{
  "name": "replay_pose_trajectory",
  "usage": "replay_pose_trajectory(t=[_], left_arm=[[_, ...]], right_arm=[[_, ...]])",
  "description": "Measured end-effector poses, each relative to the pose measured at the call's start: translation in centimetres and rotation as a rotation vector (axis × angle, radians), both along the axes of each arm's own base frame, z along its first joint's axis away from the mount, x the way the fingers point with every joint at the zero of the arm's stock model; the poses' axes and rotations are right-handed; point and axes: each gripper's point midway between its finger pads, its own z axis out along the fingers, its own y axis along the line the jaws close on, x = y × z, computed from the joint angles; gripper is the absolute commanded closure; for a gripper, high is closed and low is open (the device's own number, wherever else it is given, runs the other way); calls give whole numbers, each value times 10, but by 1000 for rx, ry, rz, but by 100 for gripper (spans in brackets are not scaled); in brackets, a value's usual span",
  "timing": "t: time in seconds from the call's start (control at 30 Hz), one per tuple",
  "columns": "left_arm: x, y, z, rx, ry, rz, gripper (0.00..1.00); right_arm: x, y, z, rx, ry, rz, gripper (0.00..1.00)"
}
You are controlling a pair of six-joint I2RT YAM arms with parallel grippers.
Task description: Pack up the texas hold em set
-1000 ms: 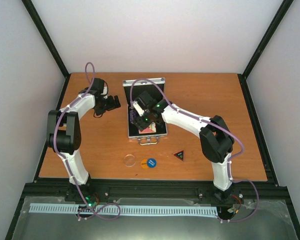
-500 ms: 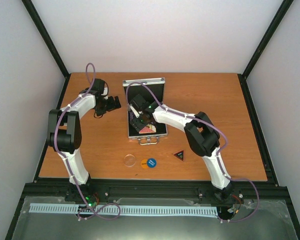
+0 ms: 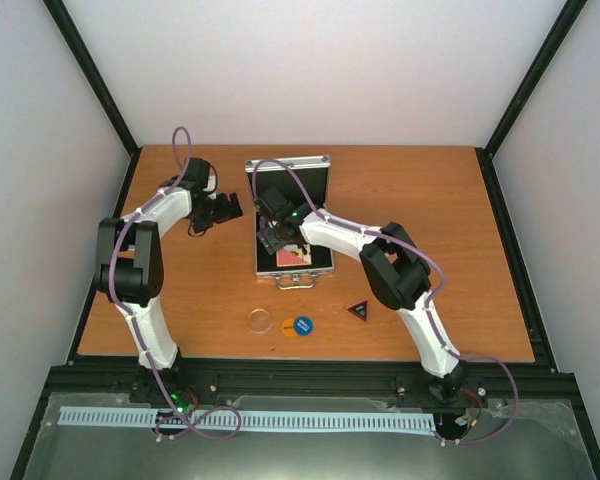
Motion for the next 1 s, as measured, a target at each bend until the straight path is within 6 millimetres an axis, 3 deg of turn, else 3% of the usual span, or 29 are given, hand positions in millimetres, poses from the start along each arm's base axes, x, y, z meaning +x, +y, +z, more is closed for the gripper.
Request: replay_pose_trajectory(t=[0.37, 0.5, 0.6, 0.8, 0.9, 1.0], left_arm=[[0, 0, -1, -2, 3, -1, 0], [0, 0, -1, -2, 3, -1, 0], [0, 0, -1, -2, 3, -1, 0], [0, 0, -5, -3, 10, 1, 0], [-1, 0, -8, -1, 18, 1, 0], [0, 0, -7, -1, 19, 2, 0]], right_arm=[[8, 5, -2, 12, -15, -24, 17], [0, -3, 3, 5, -5, -23, 10], [-7, -12, 24, 9, -13, -25, 0], [-21, -31, 94, 50, -75, -34, 0], [-35, -48, 106, 48, -64, -56, 0], [-53, -68, 99, 22, -12, -74, 0]])
